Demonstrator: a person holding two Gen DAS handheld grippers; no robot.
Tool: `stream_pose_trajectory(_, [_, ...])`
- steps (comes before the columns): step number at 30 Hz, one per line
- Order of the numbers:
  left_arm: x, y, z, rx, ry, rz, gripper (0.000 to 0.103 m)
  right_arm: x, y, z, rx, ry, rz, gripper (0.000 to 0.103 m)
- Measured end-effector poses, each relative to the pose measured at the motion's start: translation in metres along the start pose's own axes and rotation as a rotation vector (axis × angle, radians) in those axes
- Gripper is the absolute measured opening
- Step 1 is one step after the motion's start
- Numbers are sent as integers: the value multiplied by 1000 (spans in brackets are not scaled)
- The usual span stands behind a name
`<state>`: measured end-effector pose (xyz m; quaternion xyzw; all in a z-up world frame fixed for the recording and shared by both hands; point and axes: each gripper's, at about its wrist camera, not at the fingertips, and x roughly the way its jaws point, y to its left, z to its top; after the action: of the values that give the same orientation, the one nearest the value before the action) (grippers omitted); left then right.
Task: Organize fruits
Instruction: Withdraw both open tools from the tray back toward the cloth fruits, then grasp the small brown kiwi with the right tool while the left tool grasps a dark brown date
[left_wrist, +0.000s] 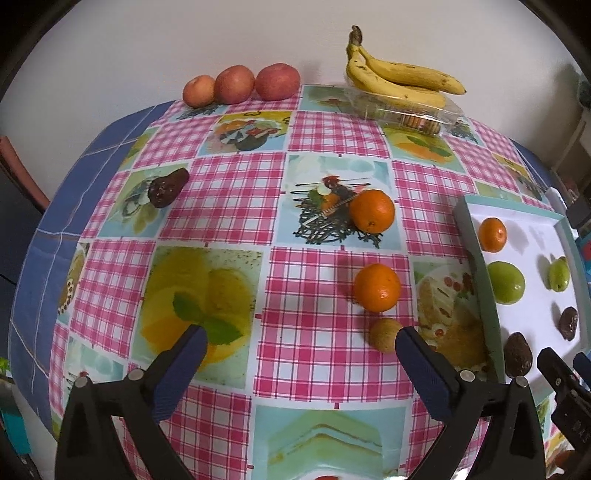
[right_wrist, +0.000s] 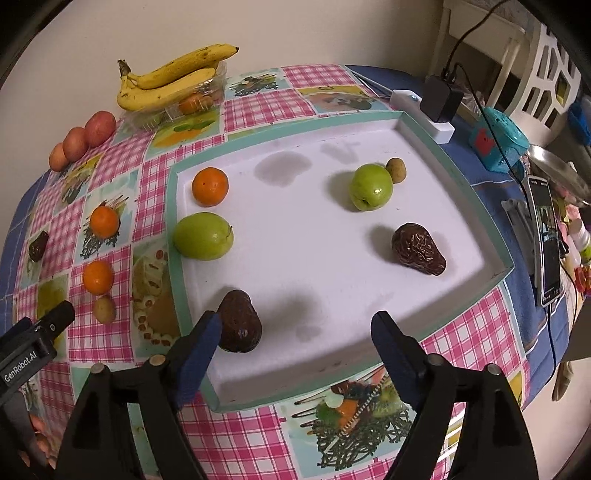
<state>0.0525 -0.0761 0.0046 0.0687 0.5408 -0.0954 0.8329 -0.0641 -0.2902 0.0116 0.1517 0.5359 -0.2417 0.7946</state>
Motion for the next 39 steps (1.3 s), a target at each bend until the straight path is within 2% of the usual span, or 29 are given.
stream_pose_trajectory(3, [1,2,0,-9,1,6,103,-2,3,0,-19,-22,2,93])
stream_pose_trajectory(11, [1,12,3,-14,-10,2,103,-4,11,-2,-28,-52,35,94])
stream_pose_trajectory(19, [-2,50,8,-94,-32,6,103,-1,26,-1,-34,-33,83,94])
stream_pose_trajectory(28, [-8,99,13,-178,-80,43,103,-6,69,0,-95,-36,169,94])
stream_pose_trajectory(35, [1,116,10,-169,-43,64,103,-8,111,-5,-158,-51,250,94])
stream_pose_trajectory(39, [7,125,9,-205,-22,53,103,-2,126,-7,-181,-41,268,94])
